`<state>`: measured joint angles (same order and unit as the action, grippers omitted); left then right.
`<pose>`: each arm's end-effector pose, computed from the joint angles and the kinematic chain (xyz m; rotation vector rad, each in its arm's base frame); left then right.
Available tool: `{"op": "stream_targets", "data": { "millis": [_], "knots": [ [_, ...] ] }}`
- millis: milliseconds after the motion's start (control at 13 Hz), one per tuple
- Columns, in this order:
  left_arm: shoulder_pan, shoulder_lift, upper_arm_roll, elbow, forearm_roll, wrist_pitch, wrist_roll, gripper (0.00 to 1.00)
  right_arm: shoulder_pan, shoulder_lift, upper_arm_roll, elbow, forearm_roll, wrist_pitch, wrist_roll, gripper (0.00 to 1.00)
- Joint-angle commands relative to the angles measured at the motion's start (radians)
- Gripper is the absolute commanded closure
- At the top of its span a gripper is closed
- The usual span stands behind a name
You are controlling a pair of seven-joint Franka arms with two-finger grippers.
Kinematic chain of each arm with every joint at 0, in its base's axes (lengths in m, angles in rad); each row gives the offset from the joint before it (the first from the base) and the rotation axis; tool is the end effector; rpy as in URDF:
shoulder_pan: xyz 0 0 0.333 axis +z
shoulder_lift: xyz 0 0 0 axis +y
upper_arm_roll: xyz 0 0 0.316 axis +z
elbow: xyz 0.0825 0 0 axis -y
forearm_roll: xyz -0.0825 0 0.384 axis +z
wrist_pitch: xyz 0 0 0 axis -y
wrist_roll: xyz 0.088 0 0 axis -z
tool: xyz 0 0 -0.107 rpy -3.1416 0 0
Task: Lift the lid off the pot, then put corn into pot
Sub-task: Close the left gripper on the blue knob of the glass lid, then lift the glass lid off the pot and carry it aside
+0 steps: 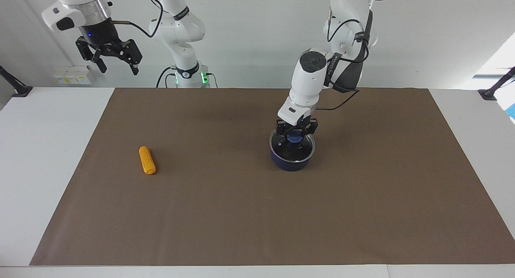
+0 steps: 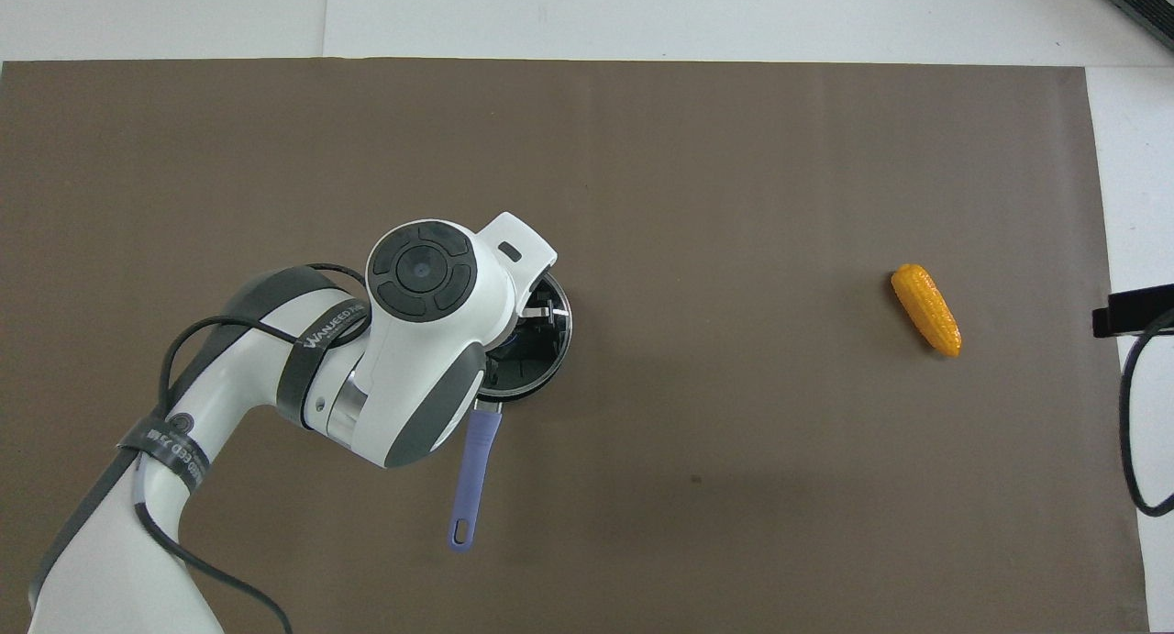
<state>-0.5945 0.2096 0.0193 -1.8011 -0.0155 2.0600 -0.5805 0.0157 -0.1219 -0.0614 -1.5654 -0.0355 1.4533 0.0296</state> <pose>0.5213 -0.3397 0.4335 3.1058 0.0182 0.0558 0.5022 -0.0295 0.6811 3.1113 -0.1233 0.0145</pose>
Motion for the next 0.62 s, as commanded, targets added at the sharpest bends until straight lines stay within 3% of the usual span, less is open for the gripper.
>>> {"op": "stream_targets", "data": {
  "millis": [0, 232, 540],
  "knots": [
    [0.033, -0.022, 0.005, 0.069, 0.008, -0.104, 0.022, 1.0, -0.008, -0.007, 0.006, -0.001, -0.007, -0.007, -0.022, 0.0],
    [0.093, -0.027, 0.005, 0.134, 0.006, -0.191, 0.111, 1.0, -0.008, -0.007, 0.006, -0.001, -0.007, -0.007, -0.022, 0.0],
    [0.224, -0.059, 0.007, 0.125, 0.0, -0.234, 0.347, 1.0, -0.008, -0.007, 0.006, -0.001, -0.007, -0.005, -0.022, 0.0]
  ]
}}
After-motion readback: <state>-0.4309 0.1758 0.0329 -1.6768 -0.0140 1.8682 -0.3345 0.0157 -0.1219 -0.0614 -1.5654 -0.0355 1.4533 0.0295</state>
